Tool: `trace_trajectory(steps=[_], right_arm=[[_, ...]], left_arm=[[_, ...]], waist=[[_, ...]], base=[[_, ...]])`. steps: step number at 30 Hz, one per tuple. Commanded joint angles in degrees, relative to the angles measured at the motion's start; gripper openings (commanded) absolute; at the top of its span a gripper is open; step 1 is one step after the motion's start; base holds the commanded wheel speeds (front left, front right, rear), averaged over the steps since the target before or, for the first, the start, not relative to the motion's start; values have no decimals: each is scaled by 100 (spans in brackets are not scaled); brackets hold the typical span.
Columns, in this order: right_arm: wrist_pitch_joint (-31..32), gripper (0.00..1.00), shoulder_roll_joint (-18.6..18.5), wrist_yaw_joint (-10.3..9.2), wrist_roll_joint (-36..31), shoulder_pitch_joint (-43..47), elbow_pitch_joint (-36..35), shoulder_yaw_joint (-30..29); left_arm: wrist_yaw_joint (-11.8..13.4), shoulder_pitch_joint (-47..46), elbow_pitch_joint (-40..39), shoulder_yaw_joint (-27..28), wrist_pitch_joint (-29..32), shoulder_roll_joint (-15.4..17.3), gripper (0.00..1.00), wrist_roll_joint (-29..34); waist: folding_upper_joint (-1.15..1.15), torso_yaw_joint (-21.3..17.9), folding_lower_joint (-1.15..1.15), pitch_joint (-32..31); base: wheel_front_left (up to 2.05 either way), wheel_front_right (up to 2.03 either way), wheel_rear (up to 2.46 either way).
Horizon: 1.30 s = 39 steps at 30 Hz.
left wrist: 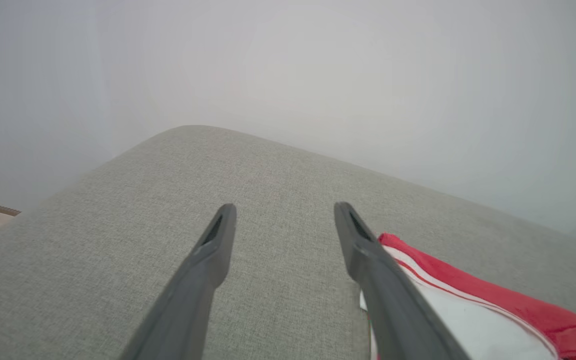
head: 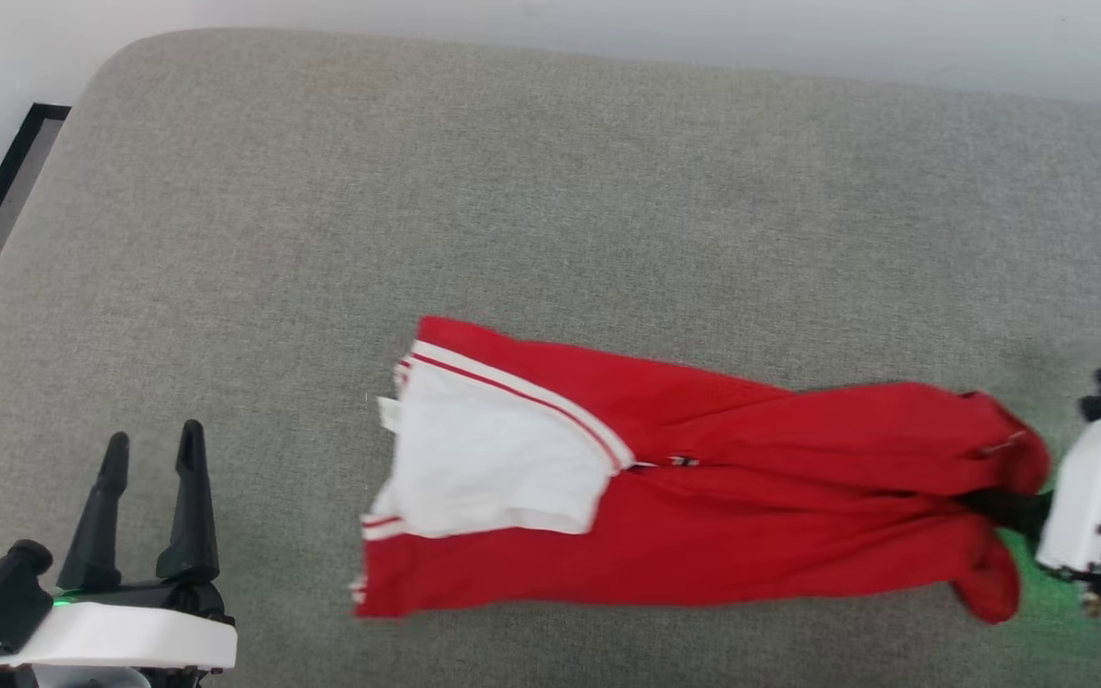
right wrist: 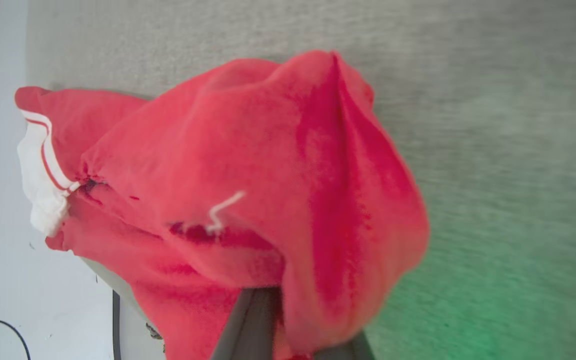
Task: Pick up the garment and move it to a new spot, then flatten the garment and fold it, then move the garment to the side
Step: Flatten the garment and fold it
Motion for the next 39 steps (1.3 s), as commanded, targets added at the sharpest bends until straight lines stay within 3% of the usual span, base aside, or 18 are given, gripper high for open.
trace_trajectory(steps=[1,12,19,23,28,34,39], right_arm=[[-93,0,-123,-4,-9,65,87,-109],[-494,0,-792,-3,-106,-143,730,-833],[-751,0,-1162,-3,-259,-373,1071,-811],[-690,0,-1221,-2,87,-349,644,-599],[-520,0,-1169,-2,648,3,-374,-388],[-380,0,-1003,-2,748,273,-1570,121],[-273,0,-683,-1,573,104,-2075,726]], left_arm=[[-61,41,-9,93,-28,-57,100,71],[-242,16,-51,391,-28,-304,100,364],[-287,-64,-43,445,-28,-340,100,427],[-285,-60,-45,448,-28,-354,100,425],[-287,20,-89,447,-28,-367,100,352],[-288,-34,-80,386,-28,-371,100,299],[-289,-120,-11,280,-28,-350,100,242]], waist=[[0,-27,0,-3],[0,-250,0,80],[0,-404,0,163],[0,-478,0,146],[0,-523,0,118],[0,-495,0,120],[0,-365,0,120]], base=[[0,0,0],[0,0,0],[0,0,0],[0,0,0],[0,0,0],[0,0,0],[0,0,0]])
